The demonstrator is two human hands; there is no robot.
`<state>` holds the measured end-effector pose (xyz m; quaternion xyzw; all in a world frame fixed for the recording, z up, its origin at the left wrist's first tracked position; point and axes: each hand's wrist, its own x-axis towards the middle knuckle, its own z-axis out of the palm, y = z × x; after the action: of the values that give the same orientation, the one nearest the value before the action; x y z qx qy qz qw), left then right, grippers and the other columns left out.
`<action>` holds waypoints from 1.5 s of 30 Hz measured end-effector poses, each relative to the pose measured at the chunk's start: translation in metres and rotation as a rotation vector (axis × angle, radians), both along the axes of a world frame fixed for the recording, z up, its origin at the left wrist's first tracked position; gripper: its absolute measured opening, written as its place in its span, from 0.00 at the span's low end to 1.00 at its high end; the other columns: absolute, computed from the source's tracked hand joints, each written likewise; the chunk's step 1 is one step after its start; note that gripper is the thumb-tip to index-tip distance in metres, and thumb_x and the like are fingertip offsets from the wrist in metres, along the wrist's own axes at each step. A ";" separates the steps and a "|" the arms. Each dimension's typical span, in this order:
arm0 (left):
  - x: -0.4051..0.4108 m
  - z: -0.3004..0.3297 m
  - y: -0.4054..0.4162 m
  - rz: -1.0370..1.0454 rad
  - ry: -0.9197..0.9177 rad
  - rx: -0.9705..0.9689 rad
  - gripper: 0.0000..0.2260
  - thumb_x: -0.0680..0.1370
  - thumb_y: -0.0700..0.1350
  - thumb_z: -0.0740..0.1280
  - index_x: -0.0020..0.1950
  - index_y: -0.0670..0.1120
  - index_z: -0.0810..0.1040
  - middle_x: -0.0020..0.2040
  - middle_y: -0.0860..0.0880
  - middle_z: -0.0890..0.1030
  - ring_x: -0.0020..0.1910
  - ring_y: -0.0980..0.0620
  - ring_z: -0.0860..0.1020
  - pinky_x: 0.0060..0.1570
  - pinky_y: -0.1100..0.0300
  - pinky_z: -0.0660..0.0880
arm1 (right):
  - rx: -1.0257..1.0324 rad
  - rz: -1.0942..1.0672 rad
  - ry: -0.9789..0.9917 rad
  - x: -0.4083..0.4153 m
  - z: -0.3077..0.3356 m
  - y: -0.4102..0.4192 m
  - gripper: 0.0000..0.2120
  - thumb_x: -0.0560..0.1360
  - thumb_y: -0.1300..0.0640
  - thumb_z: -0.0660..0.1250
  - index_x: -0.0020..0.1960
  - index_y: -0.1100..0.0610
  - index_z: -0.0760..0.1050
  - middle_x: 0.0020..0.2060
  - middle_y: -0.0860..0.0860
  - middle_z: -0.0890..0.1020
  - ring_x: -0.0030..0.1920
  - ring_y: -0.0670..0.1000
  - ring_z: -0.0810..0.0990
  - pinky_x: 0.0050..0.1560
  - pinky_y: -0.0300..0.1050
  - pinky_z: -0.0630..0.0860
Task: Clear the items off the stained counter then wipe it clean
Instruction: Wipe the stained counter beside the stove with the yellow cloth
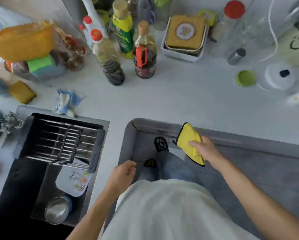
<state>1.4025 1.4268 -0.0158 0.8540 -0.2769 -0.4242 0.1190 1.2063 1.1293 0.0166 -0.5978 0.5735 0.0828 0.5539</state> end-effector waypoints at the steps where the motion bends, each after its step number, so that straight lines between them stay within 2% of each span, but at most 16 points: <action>1: -0.001 -0.001 -0.006 -0.087 0.002 0.024 0.14 0.85 0.49 0.62 0.68 0.54 0.81 0.57 0.50 0.87 0.60 0.43 0.83 0.51 0.57 0.73 | 0.000 -0.064 0.013 -0.024 -0.002 0.007 0.02 0.77 0.56 0.72 0.49 0.53 0.80 0.47 0.55 0.86 0.45 0.53 0.83 0.45 0.46 0.76; 5: -0.015 0.004 -0.044 -0.348 0.027 0.081 0.15 0.86 0.46 0.59 0.68 0.51 0.82 0.65 0.49 0.85 0.65 0.39 0.81 0.62 0.52 0.76 | -0.012 -0.281 0.102 -0.125 -0.007 0.050 0.03 0.78 0.56 0.71 0.46 0.55 0.81 0.42 0.54 0.85 0.43 0.55 0.82 0.44 0.48 0.75; 8: -0.039 0.011 -0.087 -0.543 0.052 0.099 0.12 0.86 0.42 0.55 0.52 0.47 0.78 0.59 0.42 0.84 0.61 0.35 0.81 0.55 0.50 0.77 | 0.007 -0.444 0.168 -0.194 -0.009 0.092 0.09 0.79 0.58 0.71 0.42 0.61 0.77 0.36 0.54 0.79 0.39 0.55 0.77 0.42 0.50 0.70; 9: -0.049 0.013 -0.102 -0.581 0.061 0.095 0.13 0.86 0.41 0.54 0.52 0.47 0.78 0.59 0.41 0.84 0.60 0.35 0.81 0.54 0.50 0.77 | 0.018 -0.497 0.187 -0.216 -0.009 0.108 0.11 0.79 0.58 0.70 0.41 0.62 0.75 0.35 0.54 0.76 0.38 0.55 0.75 0.41 0.50 0.68; 12: -0.088 0.017 -0.147 -0.637 0.071 0.048 0.15 0.86 0.42 0.56 0.66 0.42 0.80 0.63 0.42 0.85 0.61 0.38 0.83 0.60 0.48 0.79 | 0.072 -0.660 0.224 -0.273 -0.008 0.157 0.10 0.81 0.59 0.68 0.43 0.62 0.73 0.37 0.53 0.76 0.42 0.55 0.75 0.43 0.50 0.69; 16: -0.153 0.021 -0.203 -0.702 0.144 -0.008 0.14 0.86 0.50 0.61 0.68 0.55 0.82 0.62 0.53 0.85 0.60 0.50 0.83 0.56 0.59 0.74 | 0.082 -0.857 0.235 -0.327 -0.008 0.207 0.06 0.81 0.59 0.69 0.44 0.55 0.77 0.37 0.51 0.80 0.40 0.53 0.77 0.38 0.47 0.69; 18: -0.182 0.018 -0.224 -0.769 0.151 -0.012 0.13 0.86 0.51 0.62 0.65 0.56 0.83 0.60 0.53 0.86 0.59 0.50 0.83 0.57 0.57 0.77 | 0.085 -0.945 0.231 -0.350 -0.010 0.222 0.05 0.80 0.58 0.69 0.46 0.52 0.78 0.39 0.50 0.82 0.41 0.51 0.79 0.39 0.46 0.71; 21: -0.224 0.012 -0.250 -0.836 0.138 0.042 0.12 0.85 0.50 0.63 0.65 0.55 0.83 0.58 0.50 0.86 0.57 0.49 0.83 0.58 0.53 0.80 | 0.098 -1.070 0.212 -0.388 -0.017 0.232 0.10 0.80 0.60 0.69 0.41 0.50 0.77 0.35 0.48 0.81 0.38 0.50 0.78 0.37 0.46 0.69; 24: -0.253 0.008 -0.267 -0.938 0.081 0.070 0.11 0.86 0.49 0.63 0.63 0.55 0.84 0.56 0.51 0.86 0.54 0.52 0.83 0.52 0.60 0.76 | 0.118 -1.169 0.210 -0.419 -0.022 0.229 0.12 0.80 0.61 0.69 0.38 0.54 0.75 0.32 0.49 0.77 0.35 0.50 0.75 0.35 0.46 0.67; 28: -0.286 -0.003 -0.285 -1.053 0.012 0.135 0.09 0.86 0.46 0.66 0.61 0.49 0.85 0.56 0.49 0.87 0.55 0.49 0.85 0.58 0.58 0.77 | 0.101 -1.298 0.136 -0.462 -0.022 0.198 0.03 0.81 0.59 0.67 0.50 0.57 0.80 0.43 0.54 0.83 0.41 0.50 0.79 0.38 0.43 0.70; 33: -0.311 -0.016 -0.315 -1.145 -0.071 0.246 0.11 0.86 0.44 0.65 0.65 0.46 0.84 0.62 0.46 0.87 0.60 0.46 0.84 0.58 0.60 0.75 | 0.046 -1.403 0.089 -0.514 -0.026 0.141 0.15 0.81 0.58 0.67 0.60 0.70 0.78 0.51 0.67 0.84 0.45 0.61 0.82 0.44 0.49 0.72; 35: -0.322 -0.022 -0.332 -1.192 -0.094 0.290 0.11 0.86 0.45 0.64 0.65 0.48 0.83 0.62 0.47 0.87 0.61 0.47 0.84 0.57 0.61 0.74 | 0.012 -1.449 0.078 -0.537 -0.025 0.117 0.17 0.80 0.59 0.67 0.60 0.73 0.76 0.52 0.70 0.82 0.42 0.57 0.79 0.43 0.49 0.71; 37: -0.337 -0.027 -0.356 -1.238 -0.113 0.321 0.11 0.86 0.47 0.63 0.65 0.51 0.83 0.63 0.49 0.86 0.63 0.48 0.83 0.56 0.62 0.73 | -0.005 -1.487 0.069 -0.560 -0.022 0.091 0.15 0.80 0.59 0.67 0.58 0.71 0.76 0.45 0.68 0.83 0.41 0.55 0.77 0.43 0.49 0.71; 39: -0.359 -0.030 -0.383 -1.264 -0.118 0.336 0.12 0.87 0.48 0.62 0.66 0.52 0.83 0.64 0.50 0.86 0.64 0.48 0.83 0.57 0.61 0.74 | -0.007 -1.498 0.074 -0.582 -0.019 0.069 0.13 0.80 0.58 0.67 0.54 0.69 0.77 0.37 0.59 0.79 0.40 0.55 0.76 0.43 0.49 0.70; 42: -0.405 -0.031 -0.429 -1.300 -0.107 0.334 0.12 0.86 0.47 0.61 0.65 0.52 0.83 0.64 0.50 0.86 0.64 0.47 0.82 0.58 0.60 0.74 | 0.021 -1.492 0.130 -0.611 -0.018 0.043 0.11 0.80 0.59 0.67 0.51 0.69 0.76 0.36 0.56 0.75 0.38 0.55 0.73 0.40 0.48 0.67; 45: -0.465 -0.028 -0.477 -1.334 -0.067 0.309 0.09 0.85 0.48 0.62 0.59 0.55 0.82 0.62 0.49 0.86 0.60 0.47 0.83 0.52 0.61 0.72 | 0.059 -1.493 0.153 -0.633 -0.017 0.030 0.04 0.81 0.59 0.67 0.51 0.59 0.79 0.35 0.53 0.77 0.36 0.54 0.75 0.39 0.47 0.70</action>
<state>0.9376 0.9496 -0.0441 0.5207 -0.6834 -0.4149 -0.2997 0.5735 1.1590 -0.0002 -0.0274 0.8610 -0.2582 0.4375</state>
